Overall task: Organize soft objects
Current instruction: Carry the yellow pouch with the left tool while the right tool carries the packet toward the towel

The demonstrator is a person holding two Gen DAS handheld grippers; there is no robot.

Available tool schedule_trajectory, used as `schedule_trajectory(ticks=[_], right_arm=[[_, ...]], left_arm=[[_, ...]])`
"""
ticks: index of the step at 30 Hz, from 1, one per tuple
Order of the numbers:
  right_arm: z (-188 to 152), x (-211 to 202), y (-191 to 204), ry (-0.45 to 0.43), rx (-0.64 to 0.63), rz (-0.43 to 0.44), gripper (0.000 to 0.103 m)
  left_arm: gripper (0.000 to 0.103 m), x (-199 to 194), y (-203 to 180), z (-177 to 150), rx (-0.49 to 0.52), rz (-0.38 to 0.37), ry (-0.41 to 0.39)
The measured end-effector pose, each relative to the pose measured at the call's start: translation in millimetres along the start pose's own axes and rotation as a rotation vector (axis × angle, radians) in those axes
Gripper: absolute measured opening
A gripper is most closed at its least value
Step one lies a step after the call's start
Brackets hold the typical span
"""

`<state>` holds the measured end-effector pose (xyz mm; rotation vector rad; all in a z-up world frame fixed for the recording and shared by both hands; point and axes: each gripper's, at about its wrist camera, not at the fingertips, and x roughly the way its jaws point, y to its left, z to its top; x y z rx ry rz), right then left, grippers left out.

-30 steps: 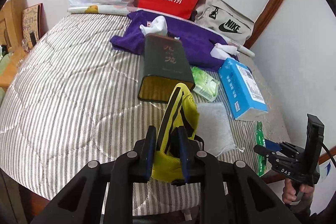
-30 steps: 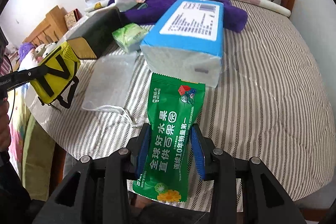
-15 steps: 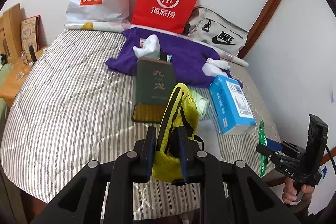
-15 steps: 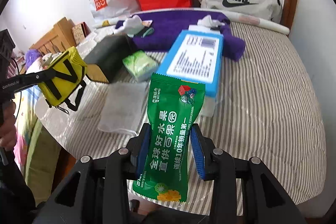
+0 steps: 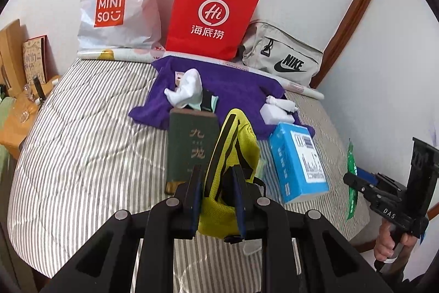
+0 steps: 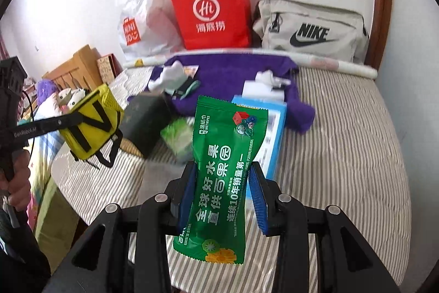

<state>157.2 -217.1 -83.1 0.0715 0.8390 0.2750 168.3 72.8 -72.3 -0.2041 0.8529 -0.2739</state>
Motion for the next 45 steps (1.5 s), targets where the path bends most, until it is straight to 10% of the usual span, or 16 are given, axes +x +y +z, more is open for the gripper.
schedule_trajectory(ticks=[45], right_arm=[[161, 137, -38, 0.001, -0.061, -0.025, 0.039]], left_arm=[[0.02, 139, 2, 146, -0.009, -0.021, 0.05]])
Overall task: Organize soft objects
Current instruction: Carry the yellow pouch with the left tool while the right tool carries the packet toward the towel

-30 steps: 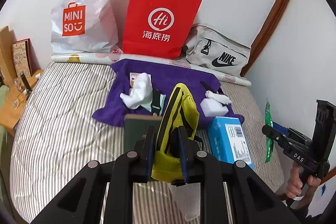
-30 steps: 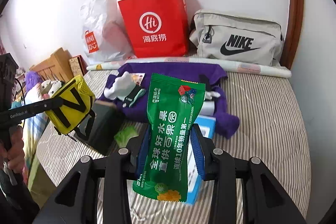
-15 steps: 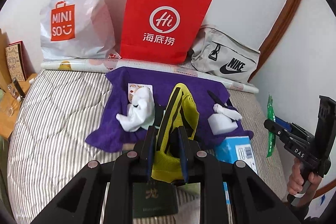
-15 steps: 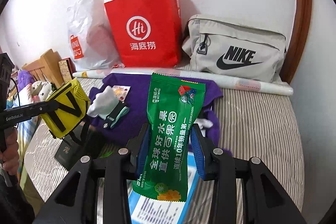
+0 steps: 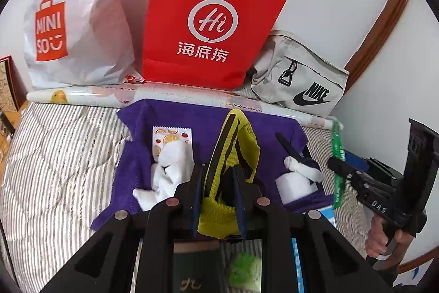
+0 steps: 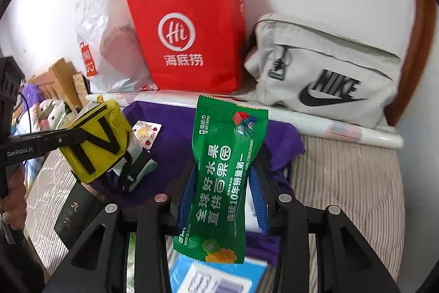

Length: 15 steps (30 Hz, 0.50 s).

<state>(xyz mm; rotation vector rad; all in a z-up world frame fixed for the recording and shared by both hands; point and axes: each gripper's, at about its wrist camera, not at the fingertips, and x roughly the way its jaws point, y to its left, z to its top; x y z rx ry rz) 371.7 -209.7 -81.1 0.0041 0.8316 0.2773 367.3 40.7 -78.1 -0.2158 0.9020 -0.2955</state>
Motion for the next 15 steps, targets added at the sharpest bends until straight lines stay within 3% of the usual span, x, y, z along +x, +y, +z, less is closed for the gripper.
schedule_trajectory(ticks=[7, 15], right_arm=[[10, 43, 8, 0.086, -0.038, 0.005, 0.039], [5, 69, 2, 0.145, -0.043, -0.001, 0.039]], left_arm=[[0.02, 30, 6, 12, -0.005, -0.034, 0.052], [0.02, 62, 5, 13, 0.022, -0.023, 0.1]])
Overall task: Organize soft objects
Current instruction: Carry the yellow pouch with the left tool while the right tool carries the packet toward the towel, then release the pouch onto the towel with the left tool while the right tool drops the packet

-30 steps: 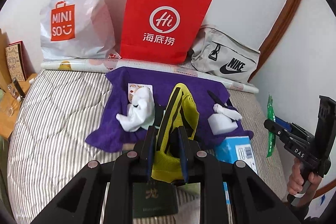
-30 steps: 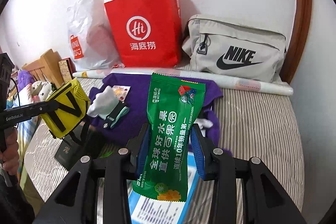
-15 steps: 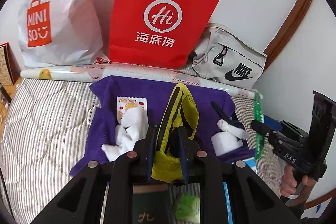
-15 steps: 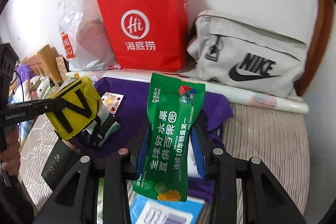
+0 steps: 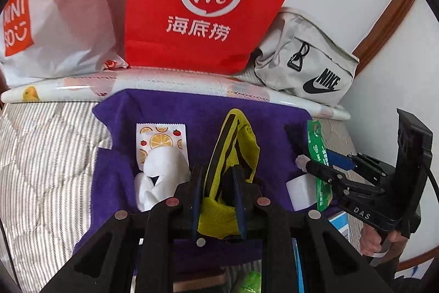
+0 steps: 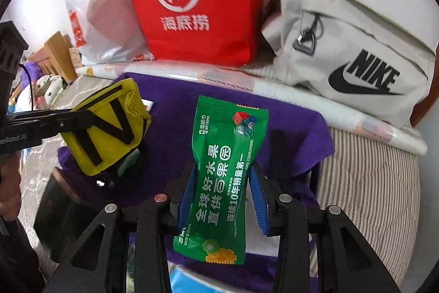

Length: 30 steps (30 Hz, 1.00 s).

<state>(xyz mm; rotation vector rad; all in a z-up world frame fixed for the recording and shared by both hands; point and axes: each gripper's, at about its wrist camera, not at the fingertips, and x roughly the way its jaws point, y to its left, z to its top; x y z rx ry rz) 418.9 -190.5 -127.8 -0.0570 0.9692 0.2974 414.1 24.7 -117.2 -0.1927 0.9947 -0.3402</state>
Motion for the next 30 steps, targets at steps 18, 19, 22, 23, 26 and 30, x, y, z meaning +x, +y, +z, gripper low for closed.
schedule_trajectory(ticks=[18, 19, 22, 23, 26, 30], right_arm=[[-3, 31, -7, 0.062, -0.01, -0.026, 0.041], [-3, 30, -7, 0.061, -0.011, -0.026, 0.041], [-2, 28, -7, 0.057, -0.018, -0.029, 0.048], [-2, 27, -6, 0.053, -0.02, -0.032, 0.052], [-2, 23, -6, 0.047, -0.025, -0.034, 0.055], [-3, 13, -5, 0.036, -0.017, -0.026, 0.056]], left_arm=[[0.022, 29, -1, 3, 0.064, 0.073, 0.041], [0.027, 30, -2, 3, 0.067, 0.076, 0.044], [0.045, 29, -1, 3, 0.067, 0.073, 0.059], [0.047, 28, -1, 2, 0.071, 0.07, 0.058], [0.052, 20, -4, 1, 0.09, 0.078, 0.046], [0.067, 5, -6, -1, 0.101, 0.1, 0.014]])
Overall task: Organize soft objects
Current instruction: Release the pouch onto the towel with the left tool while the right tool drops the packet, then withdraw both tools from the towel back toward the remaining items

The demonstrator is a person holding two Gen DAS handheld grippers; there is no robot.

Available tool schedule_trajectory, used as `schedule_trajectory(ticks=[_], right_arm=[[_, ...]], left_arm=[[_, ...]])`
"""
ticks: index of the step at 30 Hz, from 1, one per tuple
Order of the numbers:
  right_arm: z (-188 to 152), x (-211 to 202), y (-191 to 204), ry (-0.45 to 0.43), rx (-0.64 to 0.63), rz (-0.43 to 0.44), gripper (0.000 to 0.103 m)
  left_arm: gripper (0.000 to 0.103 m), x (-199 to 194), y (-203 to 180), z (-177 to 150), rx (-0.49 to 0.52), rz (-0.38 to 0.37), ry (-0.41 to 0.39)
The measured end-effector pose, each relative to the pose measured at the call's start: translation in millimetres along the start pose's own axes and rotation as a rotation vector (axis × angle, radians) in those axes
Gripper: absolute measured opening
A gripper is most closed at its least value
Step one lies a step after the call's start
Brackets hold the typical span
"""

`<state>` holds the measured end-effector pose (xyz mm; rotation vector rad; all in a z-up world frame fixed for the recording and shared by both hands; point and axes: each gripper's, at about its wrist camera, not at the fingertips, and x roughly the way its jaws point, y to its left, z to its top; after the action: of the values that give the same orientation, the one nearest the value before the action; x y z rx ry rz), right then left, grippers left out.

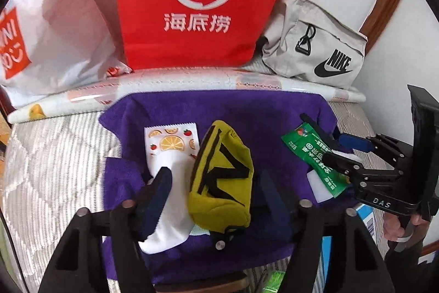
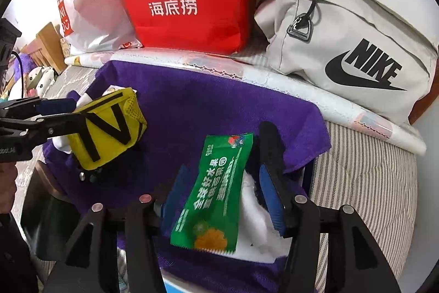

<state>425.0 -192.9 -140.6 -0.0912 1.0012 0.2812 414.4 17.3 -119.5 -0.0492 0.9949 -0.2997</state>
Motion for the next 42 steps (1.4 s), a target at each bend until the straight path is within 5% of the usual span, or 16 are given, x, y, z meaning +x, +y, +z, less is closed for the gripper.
schedule_trajectory(ticks=[11, 20, 31, 42], right_arm=[[-23, -67, 15, -0.098, 0.018, 0.022, 0.061], [-73, -96, 63, -0.102, -0.034, 0.106, 0.061], [-127, -89, 123, -0.028, -0.13, 0.142, 0.061], [-133, -49, 145, 0.045, -0.226, 0.074, 0.062]], left_arm=[[0.068, -61, 6, -21, -0.03, 0.032, -0.062], [0.068, -111, 20, -72, -0.079, 0.048, -0.097], [0.068, -133, 31, -137, -0.113, -0.004, -0.107], [0.068, -119, 46, -166, -0.153, -0.035, -0.088]])
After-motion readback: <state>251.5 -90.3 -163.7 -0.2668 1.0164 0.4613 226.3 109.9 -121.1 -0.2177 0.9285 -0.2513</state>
